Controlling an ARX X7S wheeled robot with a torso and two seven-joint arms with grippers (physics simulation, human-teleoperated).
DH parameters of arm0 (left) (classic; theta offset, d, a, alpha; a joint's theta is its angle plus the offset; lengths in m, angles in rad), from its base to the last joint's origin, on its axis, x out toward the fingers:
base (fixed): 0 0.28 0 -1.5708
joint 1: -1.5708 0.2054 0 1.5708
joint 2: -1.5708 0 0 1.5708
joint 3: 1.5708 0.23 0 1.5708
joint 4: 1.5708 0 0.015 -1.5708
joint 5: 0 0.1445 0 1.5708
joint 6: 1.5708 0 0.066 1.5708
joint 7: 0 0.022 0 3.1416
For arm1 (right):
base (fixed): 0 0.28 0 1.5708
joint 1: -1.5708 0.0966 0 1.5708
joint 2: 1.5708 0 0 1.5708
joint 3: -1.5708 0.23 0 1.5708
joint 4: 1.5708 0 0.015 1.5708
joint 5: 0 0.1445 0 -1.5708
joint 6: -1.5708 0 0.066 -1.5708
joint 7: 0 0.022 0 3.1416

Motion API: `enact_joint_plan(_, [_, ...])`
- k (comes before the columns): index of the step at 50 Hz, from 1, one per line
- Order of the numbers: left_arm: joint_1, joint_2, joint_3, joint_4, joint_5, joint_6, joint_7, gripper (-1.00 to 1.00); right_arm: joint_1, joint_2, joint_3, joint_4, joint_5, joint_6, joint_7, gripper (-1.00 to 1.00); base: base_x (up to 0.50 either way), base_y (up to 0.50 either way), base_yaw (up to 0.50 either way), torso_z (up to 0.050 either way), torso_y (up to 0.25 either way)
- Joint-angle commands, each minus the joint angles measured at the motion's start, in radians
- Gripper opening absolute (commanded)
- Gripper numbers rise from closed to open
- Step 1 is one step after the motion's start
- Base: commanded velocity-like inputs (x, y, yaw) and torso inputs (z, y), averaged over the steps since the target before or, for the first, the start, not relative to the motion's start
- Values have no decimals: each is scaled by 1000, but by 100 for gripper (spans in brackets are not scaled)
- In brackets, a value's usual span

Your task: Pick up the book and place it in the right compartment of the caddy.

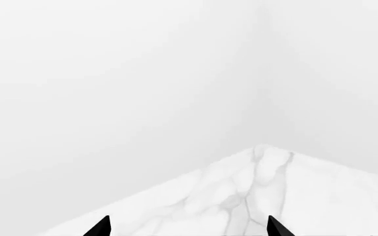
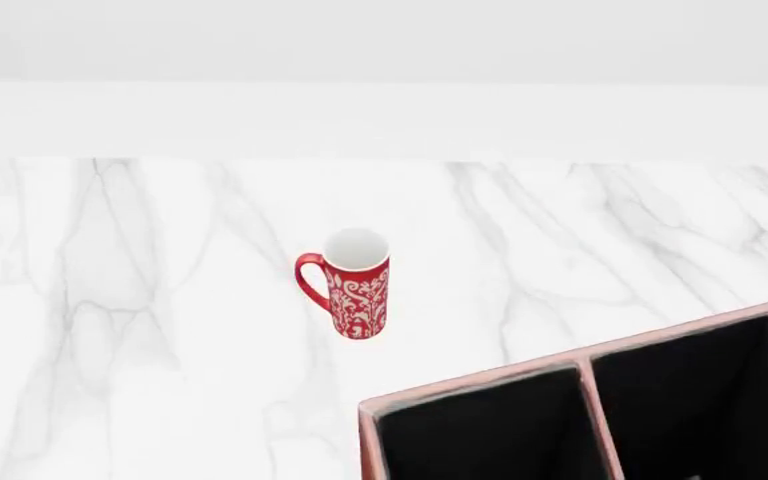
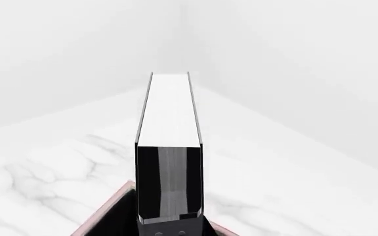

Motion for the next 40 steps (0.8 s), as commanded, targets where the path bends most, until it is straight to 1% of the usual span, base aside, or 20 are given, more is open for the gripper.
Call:
enact_joint_plan(1, [5, 21, -19, -3, 17, 4, 25, 100, -16, -3, 10, 30, 15, -43, -12, -100, 0, 0, 0, 0, 10])
enact_joint_plan(10, [2, 21, -12, -6, 17, 6, 23, 100, -23, -3, -10, 42, 15, -70, -26, -100, 0, 0, 0, 0, 1])
enact_joint_plan(13, [0, 21, -5, -11, 20, 9, 22, 100, -28, -4, -26, 44, 19, -93, -53, -100, 0, 0, 0, 0, 0])
enact_joint_plan(14, [-1, 20, -5, -13, 20, 9, 22, 100, -38, 4, -49, 31, 9, -141, -91, -100, 0, 0, 0, 0, 0])
enact_joint_plan(15, [-2, 20, -4, -14, 20, 9, 22, 100, -35, -5, -39, 43, 20, -123, -84, -100, 0, 0, 0, 0, 10])
enact_joint_plan(21, [-1, 18, -7, -12, 18, 6, 21, 100, -43, -4, -85, 57, -10, -165, -99, -100, 0, 0, 0, 0, 0])
enact_joint_plan(40, [0, 16, -3, -13, 17, 7, 18, 100, -66, -7, -94, 78, -15, -194, -111, -100, 0, 0, 0, 1, 2])
